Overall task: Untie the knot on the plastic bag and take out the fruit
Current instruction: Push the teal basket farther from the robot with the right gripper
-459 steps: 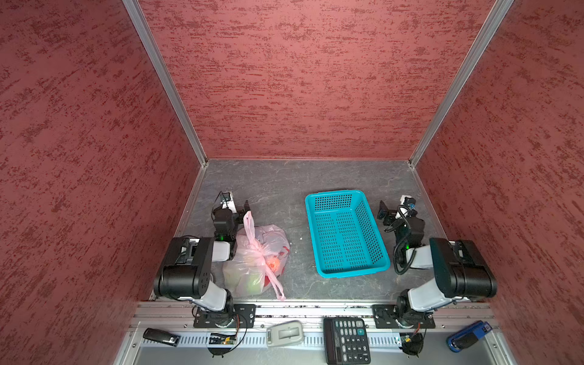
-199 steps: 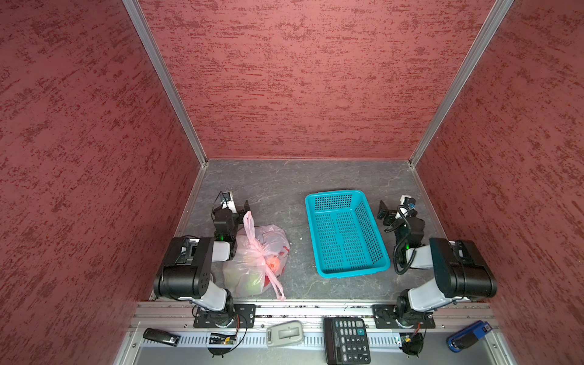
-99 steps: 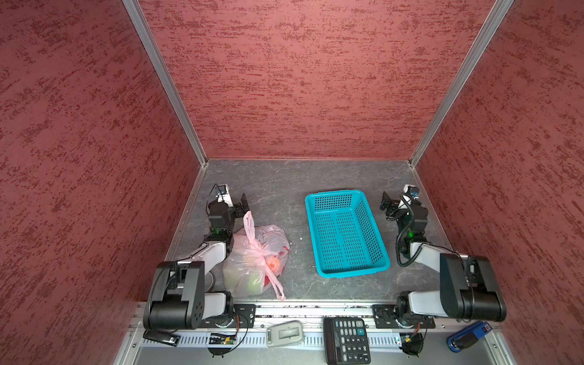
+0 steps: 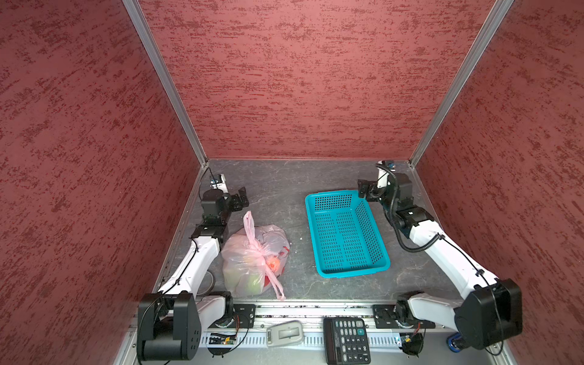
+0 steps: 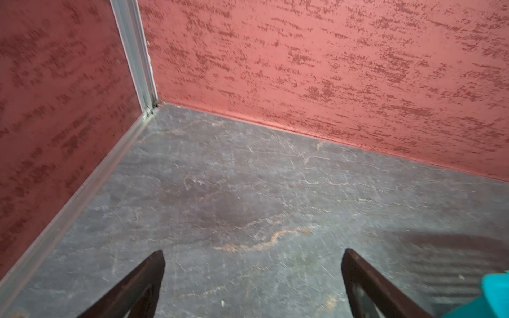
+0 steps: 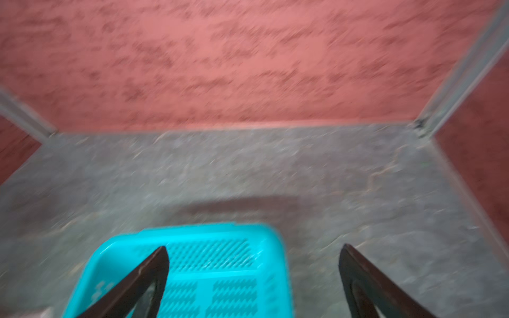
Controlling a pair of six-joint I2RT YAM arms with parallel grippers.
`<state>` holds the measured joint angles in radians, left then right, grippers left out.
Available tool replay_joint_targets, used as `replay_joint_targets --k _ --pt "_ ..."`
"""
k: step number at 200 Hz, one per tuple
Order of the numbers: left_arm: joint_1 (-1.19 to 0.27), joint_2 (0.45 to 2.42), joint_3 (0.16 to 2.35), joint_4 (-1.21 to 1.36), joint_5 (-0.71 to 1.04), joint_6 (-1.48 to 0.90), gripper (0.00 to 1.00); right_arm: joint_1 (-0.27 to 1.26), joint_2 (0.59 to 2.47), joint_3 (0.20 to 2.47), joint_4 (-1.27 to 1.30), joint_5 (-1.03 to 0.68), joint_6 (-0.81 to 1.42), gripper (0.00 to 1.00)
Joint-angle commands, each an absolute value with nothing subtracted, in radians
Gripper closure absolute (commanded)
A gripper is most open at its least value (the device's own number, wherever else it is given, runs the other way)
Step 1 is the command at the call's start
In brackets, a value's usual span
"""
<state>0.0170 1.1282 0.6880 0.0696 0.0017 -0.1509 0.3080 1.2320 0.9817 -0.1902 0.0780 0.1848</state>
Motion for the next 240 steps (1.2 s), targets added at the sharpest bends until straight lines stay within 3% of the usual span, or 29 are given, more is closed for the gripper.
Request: replay_joint_targets --k 1,43,77,150,240 --pt "0.012 1.119 0.737 -0.053 0.076 -0.210 0.00 0.428 1.267 1.031 -0.431 0.042 0.299 0.05" --pt "0.005 1.143 0.801 -0.088 0.216 -0.236 0.00 0.677 1.408 1.120 -0.509 0.028 0.404 0.07" --pt "0.003 1.182 0.824 -0.097 0.326 -0.265 0.00 0.785 1.513 1.160 -0.534 0.033 0.422 0.09" --pt "-0.013 1.174 0.801 -0.110 0.327 -0.272 0.00 0.863 1.674 1.270 -0.658 0.100 0.426 0.33" --pt "-0.021 1.190 0.764 -0.085 0.312 -0.285 0.00 0.894 1.740 1.284 -0.698 0.163 0.440 0.47"
